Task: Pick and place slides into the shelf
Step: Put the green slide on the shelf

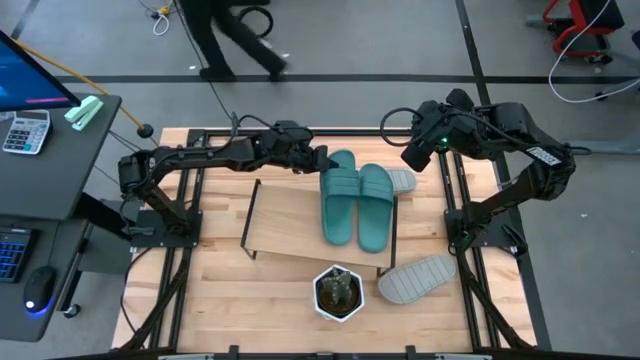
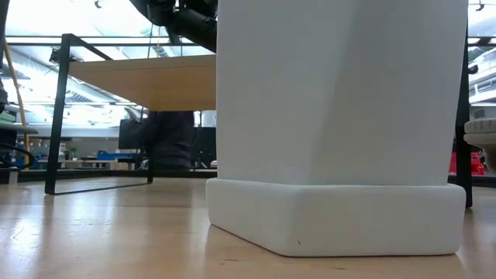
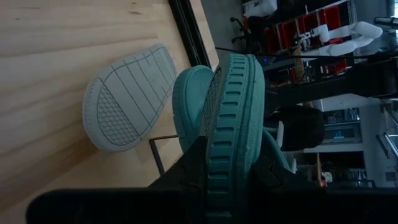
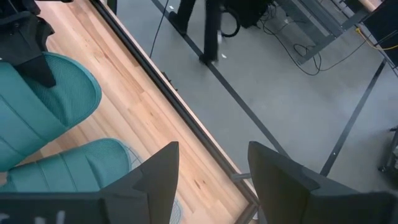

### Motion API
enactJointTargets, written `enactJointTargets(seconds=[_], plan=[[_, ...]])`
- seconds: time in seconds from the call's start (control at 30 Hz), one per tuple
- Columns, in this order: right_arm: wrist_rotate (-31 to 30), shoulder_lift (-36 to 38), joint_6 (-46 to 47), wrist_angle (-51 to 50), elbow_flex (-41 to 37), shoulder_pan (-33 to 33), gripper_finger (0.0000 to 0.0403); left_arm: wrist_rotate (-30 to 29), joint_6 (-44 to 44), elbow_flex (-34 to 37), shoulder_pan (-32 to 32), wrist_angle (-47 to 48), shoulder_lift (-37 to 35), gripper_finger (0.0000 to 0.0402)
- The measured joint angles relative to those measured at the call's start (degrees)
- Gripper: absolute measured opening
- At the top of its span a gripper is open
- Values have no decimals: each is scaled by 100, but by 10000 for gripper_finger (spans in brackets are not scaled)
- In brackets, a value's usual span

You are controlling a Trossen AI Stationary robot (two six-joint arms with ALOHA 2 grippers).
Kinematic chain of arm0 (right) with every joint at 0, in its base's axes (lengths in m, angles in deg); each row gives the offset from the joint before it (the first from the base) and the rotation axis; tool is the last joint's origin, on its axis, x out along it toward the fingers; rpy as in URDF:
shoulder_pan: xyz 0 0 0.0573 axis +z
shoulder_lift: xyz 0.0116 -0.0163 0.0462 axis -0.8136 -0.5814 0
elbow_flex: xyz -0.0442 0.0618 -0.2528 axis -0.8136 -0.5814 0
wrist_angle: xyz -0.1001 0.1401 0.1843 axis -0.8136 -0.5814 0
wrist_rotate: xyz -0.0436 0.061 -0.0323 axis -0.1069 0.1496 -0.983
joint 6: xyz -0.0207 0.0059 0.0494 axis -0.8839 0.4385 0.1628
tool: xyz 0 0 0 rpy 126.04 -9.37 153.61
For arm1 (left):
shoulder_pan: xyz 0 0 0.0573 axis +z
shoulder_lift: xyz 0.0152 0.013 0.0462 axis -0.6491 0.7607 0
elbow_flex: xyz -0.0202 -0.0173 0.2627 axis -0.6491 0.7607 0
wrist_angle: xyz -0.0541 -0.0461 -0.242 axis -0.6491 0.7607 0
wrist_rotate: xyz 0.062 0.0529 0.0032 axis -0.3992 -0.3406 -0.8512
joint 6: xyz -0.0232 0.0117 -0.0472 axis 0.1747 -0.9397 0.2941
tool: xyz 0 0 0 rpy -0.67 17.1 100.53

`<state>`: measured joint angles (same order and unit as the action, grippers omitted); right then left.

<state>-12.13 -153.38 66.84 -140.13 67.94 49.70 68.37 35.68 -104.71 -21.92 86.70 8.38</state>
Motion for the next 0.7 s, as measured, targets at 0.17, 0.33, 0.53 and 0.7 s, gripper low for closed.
enactJointTargets(seconds=[0.17,0.33,0.53,0.7], plan=[[0,0,0,0,0,0,199,-2,2,0,0,-2,0,65],[0,0,0,0,0,0,199,-2,4,0,0,-2,0,80],[0,0,2,2,0,0,199,-4,4,0,0,-2,0,69],[0,0,2,0,0,0,199,-4,-101,0,-9,-23,0,90]])
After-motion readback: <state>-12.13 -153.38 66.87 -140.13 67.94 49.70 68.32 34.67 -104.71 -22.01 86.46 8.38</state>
